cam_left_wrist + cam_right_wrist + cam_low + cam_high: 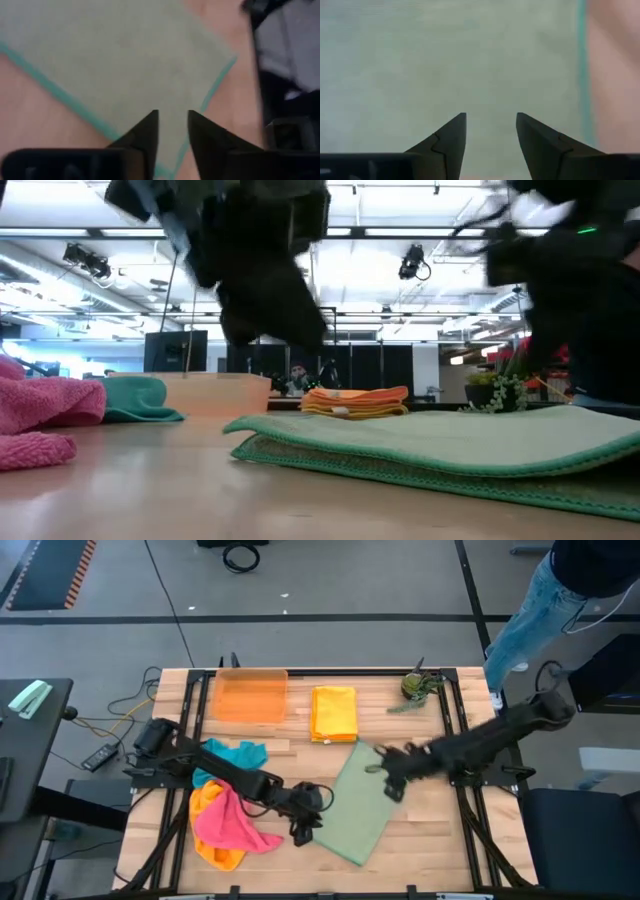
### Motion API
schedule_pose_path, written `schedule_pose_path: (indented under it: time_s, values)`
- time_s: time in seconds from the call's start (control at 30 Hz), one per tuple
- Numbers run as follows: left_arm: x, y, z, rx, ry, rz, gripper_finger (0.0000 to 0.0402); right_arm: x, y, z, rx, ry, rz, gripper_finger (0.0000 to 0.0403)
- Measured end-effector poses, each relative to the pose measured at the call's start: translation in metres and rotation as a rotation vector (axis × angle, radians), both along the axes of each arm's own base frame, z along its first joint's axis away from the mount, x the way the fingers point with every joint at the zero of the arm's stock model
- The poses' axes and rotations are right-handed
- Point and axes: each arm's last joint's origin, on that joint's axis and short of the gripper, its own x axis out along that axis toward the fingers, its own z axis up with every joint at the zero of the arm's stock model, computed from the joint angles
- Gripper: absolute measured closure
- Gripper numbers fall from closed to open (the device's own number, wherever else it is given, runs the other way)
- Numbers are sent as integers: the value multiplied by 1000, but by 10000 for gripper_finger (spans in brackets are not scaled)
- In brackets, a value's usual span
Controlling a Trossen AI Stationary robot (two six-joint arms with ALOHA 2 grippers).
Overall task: Fold microfiber towels
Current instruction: Fold the light green towel
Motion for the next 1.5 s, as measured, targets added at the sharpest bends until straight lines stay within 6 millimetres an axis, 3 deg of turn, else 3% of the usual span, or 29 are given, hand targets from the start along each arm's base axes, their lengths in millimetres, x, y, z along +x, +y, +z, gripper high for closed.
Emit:
schedule_pose_path:
  time_s: [0.17, 0.33, 0.5, 0.67, 0.77, 0.9, 1.1, 1.33, 1.5]
  values:
    - [6, -2, -19, 78, -10, -64, 390, -18, 52, -20, 107, -307, -54, 284]
    - [9, -2, -38, 95, 36, -70, 387, -17, 94, -38, 128, -457, -4, 389]
    - [11, -4, -52, 70, 55, -68, 393, 7, 136, -40, 151, -453, 87, 396]
    - [11, -4, -54, 48, 71, -53, 389, 39, 182, -41, 162, -379, 238, 399]
    - [11, -5, -54, 37, 77, -45, 396, 48, 200, -44, 113, -285, 283, 399]
    - [11, -5, -54, 24, 80, -43, 386, 54, 210, -49, 60, -216, 280, 400]
    - [11, -5, -54, 11, 89, -35, 395, 56, 209, -56, 49, -205, 261, 400]
    - [11, -4, -54, 10, 91, -34, 380, 54, 207, -31, 24, -296, 272, 400]
    - [10, -4, -54, 10, 93, -35, 395, 61, 201, -41, 12, -264, 264, 400]
